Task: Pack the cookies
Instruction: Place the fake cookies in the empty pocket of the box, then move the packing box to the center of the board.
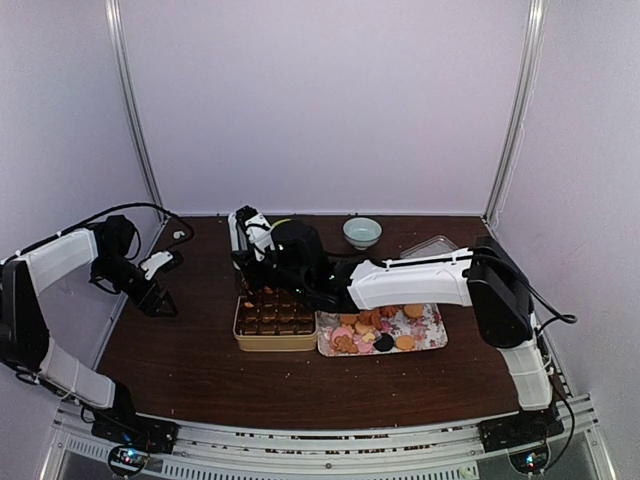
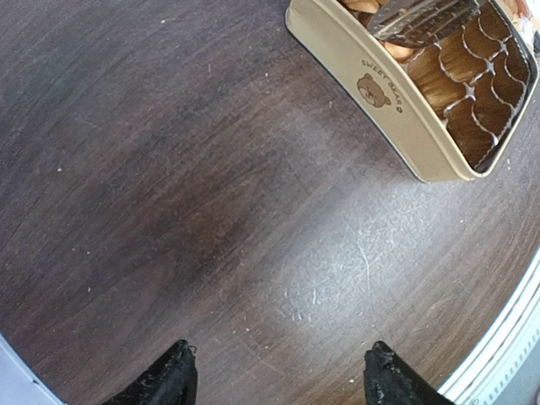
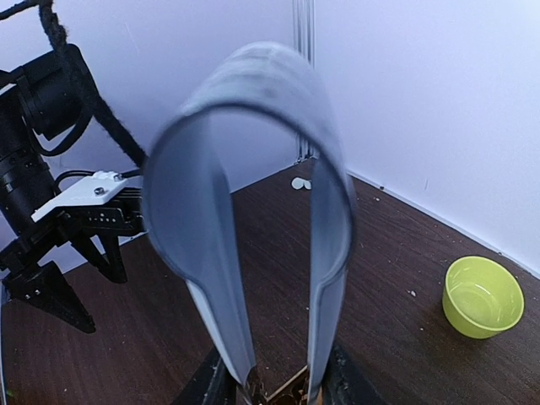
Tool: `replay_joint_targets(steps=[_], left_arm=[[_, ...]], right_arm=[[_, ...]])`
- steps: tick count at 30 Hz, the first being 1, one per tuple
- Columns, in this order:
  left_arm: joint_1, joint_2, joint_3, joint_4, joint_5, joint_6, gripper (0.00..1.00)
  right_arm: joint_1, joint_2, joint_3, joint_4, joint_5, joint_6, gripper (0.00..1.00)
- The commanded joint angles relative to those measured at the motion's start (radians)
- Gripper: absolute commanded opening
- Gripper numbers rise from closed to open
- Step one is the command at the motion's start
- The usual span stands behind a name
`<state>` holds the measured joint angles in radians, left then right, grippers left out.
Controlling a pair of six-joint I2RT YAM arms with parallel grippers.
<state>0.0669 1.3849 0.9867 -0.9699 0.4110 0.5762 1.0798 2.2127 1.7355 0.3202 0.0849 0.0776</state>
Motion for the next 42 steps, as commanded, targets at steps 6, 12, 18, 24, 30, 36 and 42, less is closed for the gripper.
replay_joint_targets(steps=[6,12,18,24,30,36,42], left_arm=[[-0.021,0.24,0.187,0.131,0.068,-0.115,0.68],[-0.108,0.425,0.373,0.133,0.018,-0.15,0.68],[-0.193,0.539,0.47,0.157,-0.036,-0.173,0.68],[-0.258,0.607,0.524,0.171,-0.038,-0.189,0.68],[-0.32,0.649,0.561,0.17,-0.032,-0.197,0.68],[-0.382,0.669,0.564,0.175,-0.022,-0.196,0.68],[-0.436,0.676,0.57,0.167,0.017,-0.197,0.68]], right_arm=[[-0.056,-0.286,-0.204,0.108,0.055,0.043,0.33],[-0.087,-0.489,-0.463,0.131,0.153,0.037,0.33],[-0.094,-0.653,-0.696,0.09,0.25,0.074,0.34],[-0.095,-0.76,-0.868,0.069,0.297,0.139,0.35],[-0.093,-0.779,-0.922,0.065,0.309,0.165,0.35],[-0.094,-0.771,-0.918,0.071,0.301,0.161,0.36],[-0.095,-0.761,-0.906,0.062,0.289,0.159,0.4]])
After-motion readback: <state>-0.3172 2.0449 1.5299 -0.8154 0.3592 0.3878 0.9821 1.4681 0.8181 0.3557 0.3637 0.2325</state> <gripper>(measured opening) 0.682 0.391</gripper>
